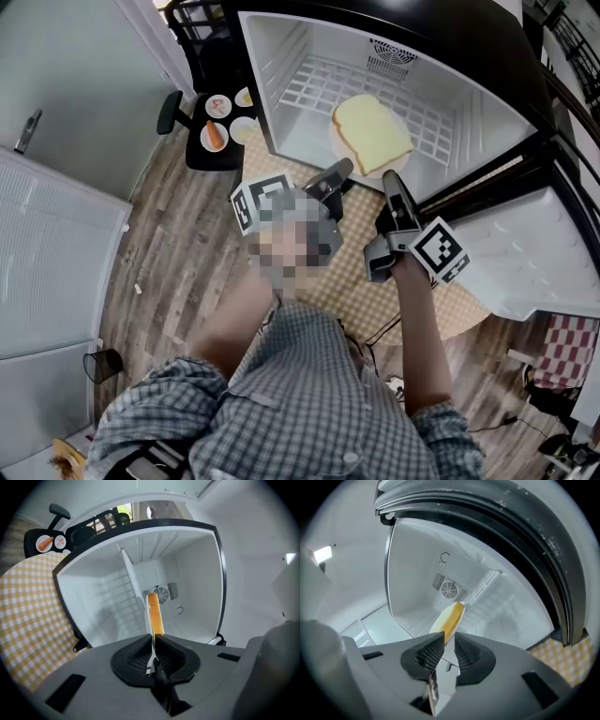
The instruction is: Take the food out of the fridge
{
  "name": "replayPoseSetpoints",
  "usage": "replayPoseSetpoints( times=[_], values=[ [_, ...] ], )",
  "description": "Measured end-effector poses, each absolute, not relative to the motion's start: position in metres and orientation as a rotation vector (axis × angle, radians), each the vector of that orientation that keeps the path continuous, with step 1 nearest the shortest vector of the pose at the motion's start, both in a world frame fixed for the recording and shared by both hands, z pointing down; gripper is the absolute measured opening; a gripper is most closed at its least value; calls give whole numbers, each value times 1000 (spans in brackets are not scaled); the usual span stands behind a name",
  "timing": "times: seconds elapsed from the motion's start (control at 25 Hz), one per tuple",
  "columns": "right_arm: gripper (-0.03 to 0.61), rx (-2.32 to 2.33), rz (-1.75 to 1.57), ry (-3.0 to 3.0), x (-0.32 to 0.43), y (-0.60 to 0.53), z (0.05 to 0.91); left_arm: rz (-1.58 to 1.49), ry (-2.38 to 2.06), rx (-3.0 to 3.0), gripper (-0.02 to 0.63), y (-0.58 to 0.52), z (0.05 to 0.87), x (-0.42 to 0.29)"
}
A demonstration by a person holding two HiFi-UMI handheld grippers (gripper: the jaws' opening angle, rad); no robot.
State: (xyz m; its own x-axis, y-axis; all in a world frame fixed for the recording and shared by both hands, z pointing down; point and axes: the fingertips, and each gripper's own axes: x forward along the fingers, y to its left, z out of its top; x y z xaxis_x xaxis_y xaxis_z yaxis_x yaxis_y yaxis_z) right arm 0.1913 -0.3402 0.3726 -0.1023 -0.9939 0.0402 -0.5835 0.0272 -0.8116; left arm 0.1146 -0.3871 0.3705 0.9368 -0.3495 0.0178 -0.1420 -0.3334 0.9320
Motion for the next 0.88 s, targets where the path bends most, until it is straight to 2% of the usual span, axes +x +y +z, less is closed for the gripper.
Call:
replayPoseSetpoints(
  times=[0.44,0.88],
  values=[
    [60,-1589,-974,1799,185,-293,384,-218,-376,1972,23,-338,376,108],
    [60,-1604,-1087,1828,167,-255,425,-152,-437,1936,26,-298,419,89]
  ],
)
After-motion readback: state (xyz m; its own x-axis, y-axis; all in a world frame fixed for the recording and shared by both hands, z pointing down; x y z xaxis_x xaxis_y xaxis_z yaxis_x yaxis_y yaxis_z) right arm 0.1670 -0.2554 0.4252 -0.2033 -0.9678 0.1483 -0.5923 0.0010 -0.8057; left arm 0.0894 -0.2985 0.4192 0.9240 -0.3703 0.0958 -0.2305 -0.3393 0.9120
